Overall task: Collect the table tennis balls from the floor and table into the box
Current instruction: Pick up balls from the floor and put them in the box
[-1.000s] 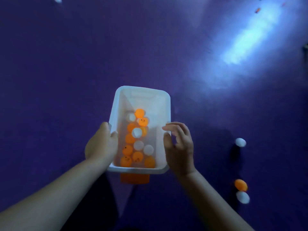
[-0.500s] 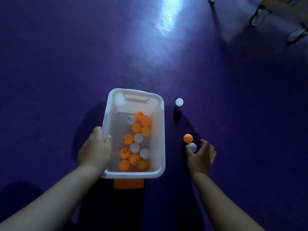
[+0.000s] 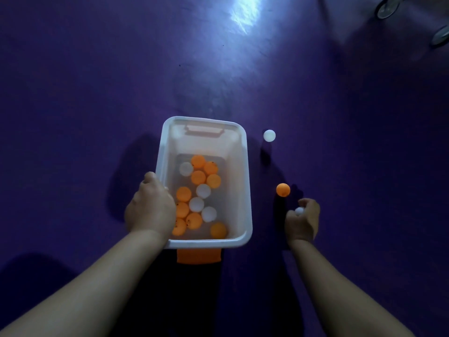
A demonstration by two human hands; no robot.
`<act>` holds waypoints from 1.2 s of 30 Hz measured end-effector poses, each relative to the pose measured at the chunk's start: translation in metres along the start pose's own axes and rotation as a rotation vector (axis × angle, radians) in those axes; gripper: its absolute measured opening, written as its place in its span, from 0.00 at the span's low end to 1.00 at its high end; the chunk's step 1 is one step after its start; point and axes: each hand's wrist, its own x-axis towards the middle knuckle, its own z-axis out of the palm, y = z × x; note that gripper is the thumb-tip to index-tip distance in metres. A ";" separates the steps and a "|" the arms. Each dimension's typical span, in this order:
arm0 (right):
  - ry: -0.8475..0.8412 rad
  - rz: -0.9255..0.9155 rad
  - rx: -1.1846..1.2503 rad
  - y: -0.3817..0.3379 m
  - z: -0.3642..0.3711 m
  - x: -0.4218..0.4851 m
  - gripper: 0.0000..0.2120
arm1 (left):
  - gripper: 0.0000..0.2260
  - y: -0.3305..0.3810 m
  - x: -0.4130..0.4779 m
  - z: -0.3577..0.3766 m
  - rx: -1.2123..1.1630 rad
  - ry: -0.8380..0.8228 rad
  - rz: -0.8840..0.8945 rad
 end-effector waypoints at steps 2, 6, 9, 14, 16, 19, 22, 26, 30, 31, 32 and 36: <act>-0.027 -0.012 -0.054 -0.009 0.004 0.006 0.22 | 0.08 -0.002 0.000 0.000 0.004 0.004 0.003; -0.160 -0.067 -0.180 -0.020 0.010 0.016 0.26 | 0.08 -0.004 0.000 -0.001 0.010 0.010 0.014; -0.089 -0.100 -0.041 -0.037 0.007 0.013 0.17 | 0.07 -0.005 -0.001 -0.003 0.010 0.007 0.015; 0.020 -0.535 0.456 -0.104 -0.007 -0.031 0.14 | 0.07 -0.006 0.000 -0.003 0.007 0.005 0.014; -0.042 -0.678 0.440 -0.123 -0.008 -0.046 0.13 | 0.07 -0.005 0.000 -0.003 0.006 0.004 0.012; -0.155 -0.712 0.413 -0.133 0.000 -0.056 0.15 | 0.07 -0.006 0.001 -0.003 0.021 0.003 0.010; -0.255 -0.635 0.434 -0.137 0.007 -0.061 0.21 | 0.07 -0.009 0.003 -0.002 0.021 0.009 0.014; -0.319 -0.616 0.499 -0.142 0.010 -0.062 0.19 | 0.08 -0.010 0.003 -0.002 0.017 0.018 0.011; -0.350 -0.671 0.493 -0.135 0.009 -0.053 0.18 | 0.08 -0.005 0.000 -0.001 0.009 0.023 0.021; -0.340 -0.698 0.482 -0.133 0.010 -0.049 0.19 | 0.08 -0.004 0.000 0.000 0.005 0.023 0.020; -0.319 -0.712 0.476 -0.131 0.013 -0.044 0.19 | 0.07 -0.004 0.000 0.001 0.001 0.024 0.018; -0.186 -0.501 0.505 -0.127 0.033 -0.010 0.11 | 0.07 -0.007 0.002 0.003 -0.015 0.032 0.014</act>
